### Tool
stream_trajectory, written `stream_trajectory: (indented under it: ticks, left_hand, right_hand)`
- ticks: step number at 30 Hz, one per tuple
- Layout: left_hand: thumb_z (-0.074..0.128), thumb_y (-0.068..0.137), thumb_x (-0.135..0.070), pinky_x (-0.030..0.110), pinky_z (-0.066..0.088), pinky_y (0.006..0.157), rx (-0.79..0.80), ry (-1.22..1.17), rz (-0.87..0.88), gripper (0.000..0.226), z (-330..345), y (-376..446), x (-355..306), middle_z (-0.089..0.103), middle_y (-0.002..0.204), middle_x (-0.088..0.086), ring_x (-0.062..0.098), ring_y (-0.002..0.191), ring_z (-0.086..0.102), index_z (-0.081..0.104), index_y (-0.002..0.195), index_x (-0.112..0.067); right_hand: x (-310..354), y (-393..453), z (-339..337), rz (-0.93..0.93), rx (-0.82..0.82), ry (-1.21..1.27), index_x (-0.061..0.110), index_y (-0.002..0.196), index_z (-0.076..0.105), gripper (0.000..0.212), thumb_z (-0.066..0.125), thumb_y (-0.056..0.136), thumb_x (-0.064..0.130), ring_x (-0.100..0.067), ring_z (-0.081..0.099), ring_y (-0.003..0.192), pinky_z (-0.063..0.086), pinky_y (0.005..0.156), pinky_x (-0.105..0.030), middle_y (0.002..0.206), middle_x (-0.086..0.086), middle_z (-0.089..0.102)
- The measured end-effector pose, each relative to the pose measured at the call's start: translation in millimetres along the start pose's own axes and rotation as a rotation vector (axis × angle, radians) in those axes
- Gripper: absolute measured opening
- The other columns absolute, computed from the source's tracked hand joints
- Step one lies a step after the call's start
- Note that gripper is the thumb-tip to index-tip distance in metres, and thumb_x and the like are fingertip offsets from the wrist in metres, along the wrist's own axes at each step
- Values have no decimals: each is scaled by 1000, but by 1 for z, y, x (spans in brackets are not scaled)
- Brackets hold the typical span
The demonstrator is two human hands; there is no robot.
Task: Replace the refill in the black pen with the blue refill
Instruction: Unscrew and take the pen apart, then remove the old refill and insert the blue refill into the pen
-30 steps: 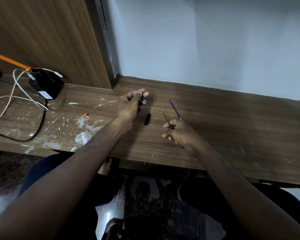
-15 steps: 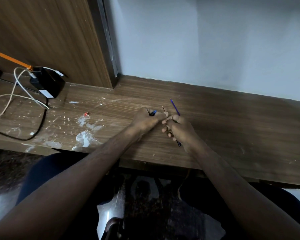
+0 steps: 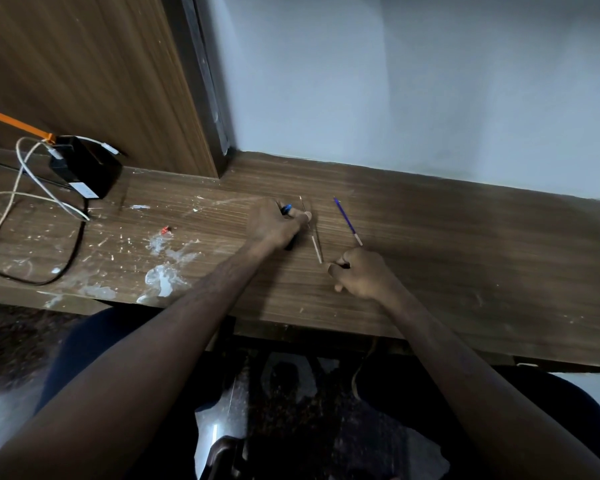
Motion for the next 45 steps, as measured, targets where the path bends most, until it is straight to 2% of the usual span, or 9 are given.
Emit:
stream_trajectory:
  ticks: [4,8,12,18,26,31,35,39,45]
  left_hand:
    - [79,87,-31,46,64,81,62,28,11,24,10,-5,-5,80,87,13,34,90,77,79,89,-7]
    - [80,88,-41,33,56,72,53,44,41,28,7,-6,-7,77,75,2,20,74,72,79,82,-13]
    - [60,99,-34,35,51,69,48,-16,42,36,-2,-9,-11,74,73,1,17,68,67,74,70,-18]
    - [49,108,-25,40,55,101,251,112,93,37,5,-30,-13,80,112,14,33,110,72,83,99,-12]
    - [77,94,-29,12,37,72,268,397,243,19,16,-44,-10,82,103,3,18,99,76,85,102,-14]
    - [86,85,-25,38,64,85,201,405,243,19,22,-46,-5,81,92,8,21,90,77,80,96,-10]
    - [86,86,-27,42,64,82,193,414,265,21,24,-50,-3,80,90,8,22,87,76,77,94,-9]
    - [85,87,-36,39,63,83,154,415,258,28,13,-48,-8,78,95,7,21,90,74,77,97,-11]
    - [83,87,-41,28,51,66,285,626,248,26,6,-59,-6,76,93,3,17,84,70,76,90,-16]
  right_hand:
    - [-4,0,-3,4,-30,-70,7,92,79,31,64,102,32,-14,75,76,51,67,-19,77,-5,82]
    - [-3,-1,-11,-10,-30,-106,3,98,78,30,63,102,30,-26,77,93,60,90,-37,88,-12,83]
    - [-2,5,-19,3,-34,-128,-4,100,77,33,55,103,20,-33,77,97,59,90,-41,97,-18,82]
    - [-1,12,-13,-26,-129,-13,-3,105,74,19,62,99,9,-41,76,97,60,88,-47,100,-23,80]
    - [-1,14,2,-62,-291,148,16,94,71,30,94,76,21,-11,77,82,54,76,-19,85,-3,81]
    - [-3,14,11,-113,-355,184,20,75,64,38,101,66,19,-15,80,87,45,70,4,67,3,72]
    - [-1,13,6,-154,-351,116,20,72,61,43,103,64,26,-9,73,69,62,83,-23,64,4,68]
    - [-4,18,-21,-119,-314,79,7,80,72,38,102,66,26,7,66,66,55,71,-11,66,7,69]
    - [-18,25,-74,-36,-360,-78,9,88,80,10,86,84,16,-25,79,91,62,91,-38,90,-9,82]
Point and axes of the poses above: each hand's wrist, its own y-axis towards the middle knuckle, its own z-axis out of the palm, x = y × z, the point moved 6 cm from there along y, towards the middle knuckle
